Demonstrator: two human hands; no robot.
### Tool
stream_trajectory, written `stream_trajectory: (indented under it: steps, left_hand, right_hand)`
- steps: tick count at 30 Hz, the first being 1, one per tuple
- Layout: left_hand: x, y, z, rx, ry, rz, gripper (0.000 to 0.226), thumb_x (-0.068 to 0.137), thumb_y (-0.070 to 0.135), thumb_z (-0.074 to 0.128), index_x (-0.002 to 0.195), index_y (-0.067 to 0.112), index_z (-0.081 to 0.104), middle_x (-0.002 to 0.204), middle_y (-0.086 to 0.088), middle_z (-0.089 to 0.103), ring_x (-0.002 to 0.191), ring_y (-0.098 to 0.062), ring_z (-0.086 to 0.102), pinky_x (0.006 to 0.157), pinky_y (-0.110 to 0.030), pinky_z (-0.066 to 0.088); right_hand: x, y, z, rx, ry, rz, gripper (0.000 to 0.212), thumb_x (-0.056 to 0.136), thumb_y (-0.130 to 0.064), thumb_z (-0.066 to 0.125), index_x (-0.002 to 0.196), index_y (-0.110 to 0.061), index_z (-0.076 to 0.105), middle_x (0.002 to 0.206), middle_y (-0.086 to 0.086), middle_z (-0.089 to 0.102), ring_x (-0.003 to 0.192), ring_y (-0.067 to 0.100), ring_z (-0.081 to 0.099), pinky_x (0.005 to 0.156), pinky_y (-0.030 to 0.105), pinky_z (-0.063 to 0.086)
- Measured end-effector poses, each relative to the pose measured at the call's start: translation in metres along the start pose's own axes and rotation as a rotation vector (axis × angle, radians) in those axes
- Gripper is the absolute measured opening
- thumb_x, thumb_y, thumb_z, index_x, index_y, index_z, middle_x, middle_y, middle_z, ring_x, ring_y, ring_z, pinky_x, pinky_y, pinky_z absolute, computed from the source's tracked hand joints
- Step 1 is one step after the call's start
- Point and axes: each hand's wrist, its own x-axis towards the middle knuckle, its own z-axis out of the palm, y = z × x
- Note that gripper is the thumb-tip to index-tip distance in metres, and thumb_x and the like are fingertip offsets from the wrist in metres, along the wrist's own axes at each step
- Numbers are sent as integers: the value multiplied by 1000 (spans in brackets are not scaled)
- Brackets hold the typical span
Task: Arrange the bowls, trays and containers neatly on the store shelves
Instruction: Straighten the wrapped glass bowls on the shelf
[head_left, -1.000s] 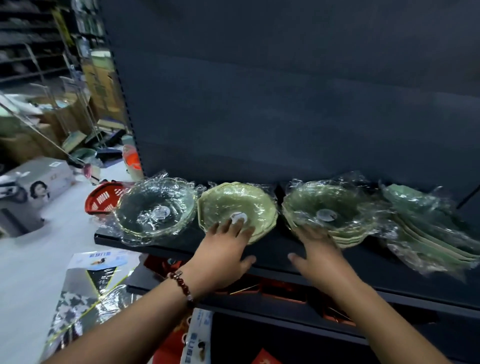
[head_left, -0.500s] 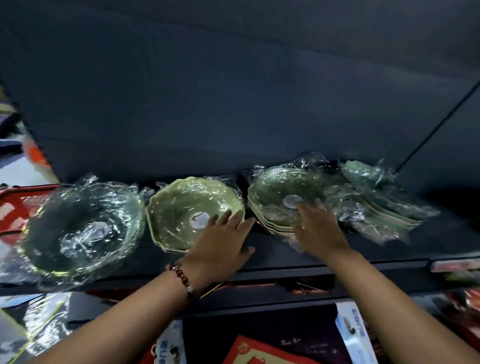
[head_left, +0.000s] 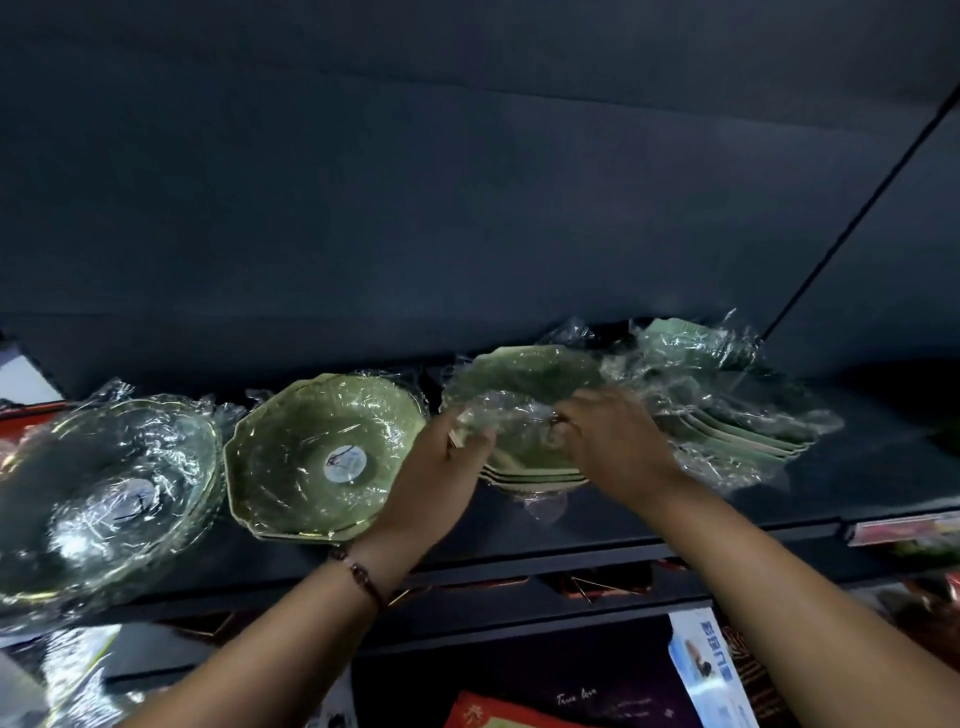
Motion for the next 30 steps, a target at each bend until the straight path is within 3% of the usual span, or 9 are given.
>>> stream_trajectory:
  steps: [3, 6, 11, 13, 16, 23, 25, 27, 30]
  left_hand:
    - [9, 4, 10, -127, 50, -145, 31, 84, 56, 56, 111, 43, 57, 114, 20, 62, 113, -9, 57, 94, -29, 44]
    - [6, 6, 19, 250, 2, -113, 51, 95, 47, 49, 142, 29, 39, 135, 5, 50, 121, -15, 48, 86, -20, 32]
    - [12, -3, 23, 629, 23, 34, 56, 88, 50, 52, 141, 36, 40, 148, -6, 36, 122, -22, 49, 103, -37, 39]
    - [22, 2, 26, 808, -20, 171, 41, 89, 45, 50, 126, 31, 58, 136, -2, 51, 117, -18, 50, 101, -41, 42]
    - [38, 12, 25, 875, -146, 222, 28, 94, 40, 50, 106, 25, 70, 106, 6, 70, 93, -8, 59, 83, -24, 46]
    - [62, 32, 24, 583, -233, 59, 28, 94, 43, 55, 75, 24, 62, 63, 14, 52, 54, 1, 47, 55, -20, 34]
    - [65, 38, 26, 472, -197, 64, 25, 92, 46, 57, 75, 29, 63, 63, 15, 52, 57, -4, 49, 59, -24, 36]
    - [66, 44, 29, 451, -199, 73, 13, 89, 48, 61, 95, 38, 66, 87, 22, 63, 78, -1, 60, 67, -24, 44]
    - [68, 45, 36, 692, -178, 138, 35, 86, 44, 66, 118, 29, 60, 110, 21, 57, 99, -2, 57, 73, -18, 40]
  right_hand:
    - [-5, 5, -2, 108, -45, 18, 19, 92, -28, 57, 100, -15, 68, 98, 0, 64, 94, 19, 57, 81, 25, 27]
    - [-10, 8, -2, 223, -85, 17, 14, 88, -25, 66, 100, -20, 69, 94, -7, 62, 86, 13, 55, 74, 20, 24]
    - [6, 26, -3, 379, -212, 41, 15, 77, -15, 73, 92, -16, 73, 94, 1, 72, 85, 17, 65, 70, 25, 45]
    - [10, 33, -7, 450, -257, 4, 13, 80, -13, 72, 92, -14, 73, 91, -1, 71, 80, 10, 63, 70, 21, 46]
    - [12, 41, -10, 485, -253, -42, 9, 83, -15, 69, 92, -16, 73, 81, -10, 64, 72, 2, 56, 59, 10, 39]
    - [14, 57, -10, 464, -13, -82, 8, 89, -18, 63, 94, -17, 70, 92, -5, 64, 82, 12, 58, 74, 30, 47]
    - [19, 59, -14, 433, 68, -64, 9, 90, -20, 61, 94, -18, 68, 91, -4, 64, 81, 13, 59, 73, 32, 48]
    - [23, 61, -17, 385, 126, -50, 10, 92, -22, 58, 95, -18, 66, 91, -3, 65, 79, 15, 58, 73, 35, 49]
    - [23, 59, -20, 317, 186, -54, 11, 92, -17, 57, 97, -15, 66, 93, 0, 67, 83, 19, 60, 79, 36, 47]
